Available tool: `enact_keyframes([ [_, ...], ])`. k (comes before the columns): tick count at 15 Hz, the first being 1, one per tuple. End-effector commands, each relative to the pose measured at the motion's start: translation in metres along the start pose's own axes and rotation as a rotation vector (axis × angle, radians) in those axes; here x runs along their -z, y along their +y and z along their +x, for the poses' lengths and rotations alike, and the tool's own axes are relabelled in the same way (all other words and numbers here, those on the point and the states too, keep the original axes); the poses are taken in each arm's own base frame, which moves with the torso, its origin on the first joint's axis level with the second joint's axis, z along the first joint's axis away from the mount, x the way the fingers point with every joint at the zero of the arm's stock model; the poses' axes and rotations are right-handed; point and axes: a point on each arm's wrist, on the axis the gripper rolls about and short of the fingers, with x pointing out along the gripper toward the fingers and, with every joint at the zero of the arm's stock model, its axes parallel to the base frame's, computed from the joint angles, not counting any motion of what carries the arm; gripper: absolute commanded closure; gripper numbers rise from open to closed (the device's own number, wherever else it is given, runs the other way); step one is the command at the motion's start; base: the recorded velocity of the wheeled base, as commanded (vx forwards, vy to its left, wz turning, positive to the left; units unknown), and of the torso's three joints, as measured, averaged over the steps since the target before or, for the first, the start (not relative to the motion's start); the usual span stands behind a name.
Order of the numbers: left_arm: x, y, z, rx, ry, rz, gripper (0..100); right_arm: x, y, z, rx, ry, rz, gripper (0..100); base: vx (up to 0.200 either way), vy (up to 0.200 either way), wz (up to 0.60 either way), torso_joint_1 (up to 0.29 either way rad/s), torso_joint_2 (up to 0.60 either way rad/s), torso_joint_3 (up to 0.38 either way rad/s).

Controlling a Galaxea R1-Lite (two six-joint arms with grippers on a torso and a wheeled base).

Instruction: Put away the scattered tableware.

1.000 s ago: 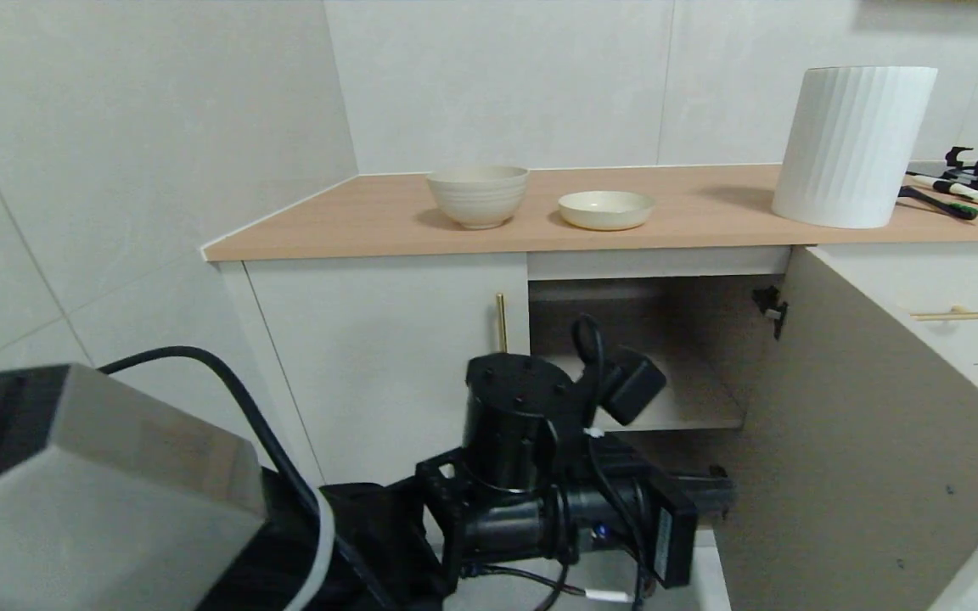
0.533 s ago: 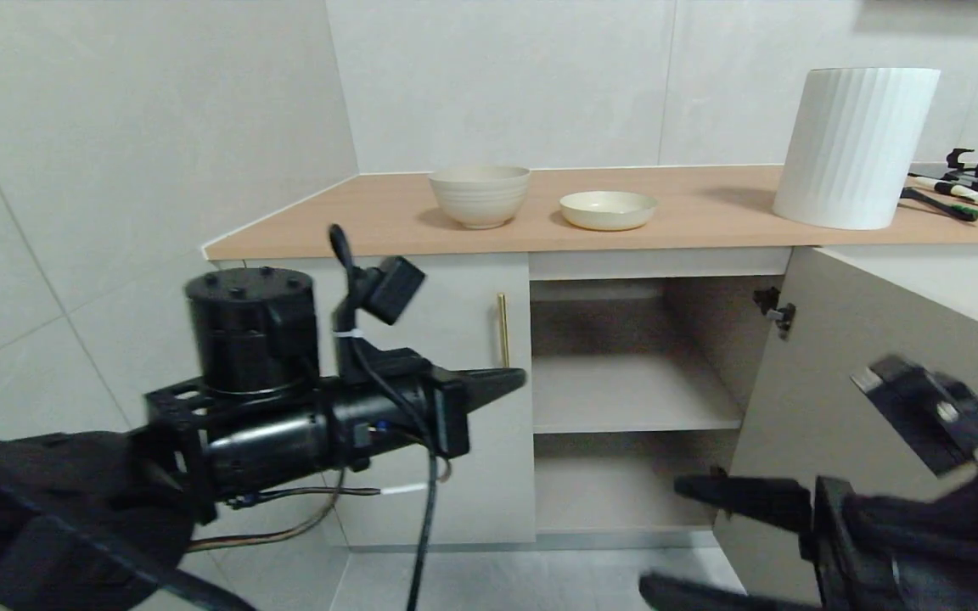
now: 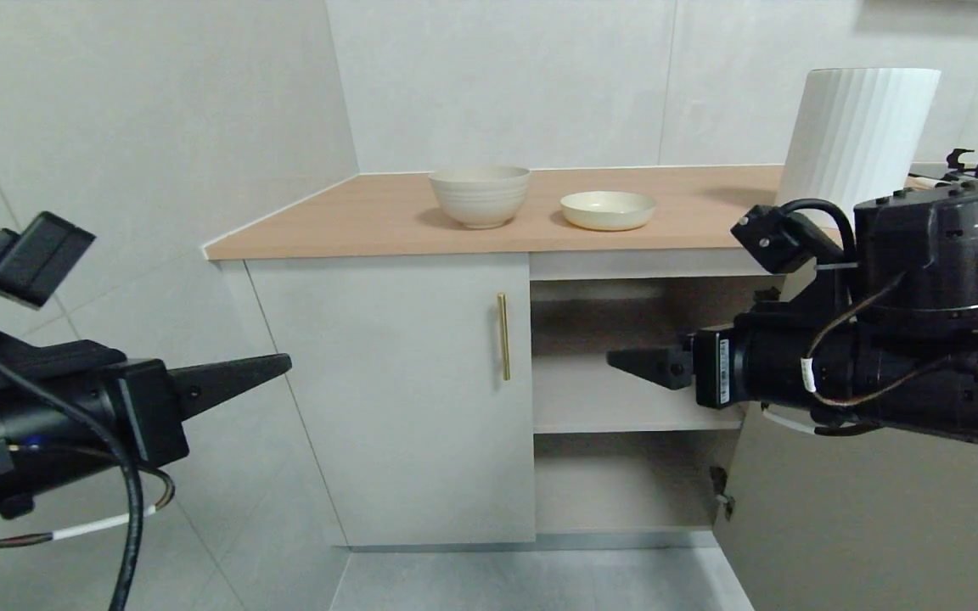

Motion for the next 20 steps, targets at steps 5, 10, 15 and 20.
enact_keyframes([
  [5,-0.011,0.003,-0.013,-0.042,-0.077,0.005,0,-0.019,-0.002,-0.029,0.041,-0.017,0.008,0,0.0,0.0,0.0,0.0,0.0,0.0],
  [10,-0.012,0.002,-0.017,-0.045,-0.084,0.008,0,-0.021,-0.002,-0.035,0.052,-0.013,0.009,0,0.0,0.0,0.0,0.0,0.0,0.0],
  [15,-0.011,0.002,-0.017,-0.049,-0.065,0.003,0,-0.02,-0.002,-0.037,0.061,-0.007,0.009,0,0.08,0.0,0.0,0.001,0.0,0.004],
  [20,-0.011,0.002,-0.016,-0.05,-0.061,-0.001,0,-0.021,-0.001,-0.039,0.063,-0.014,0.008,0,0.2,0.0,0.0,0.003,0.0,0.001],
])
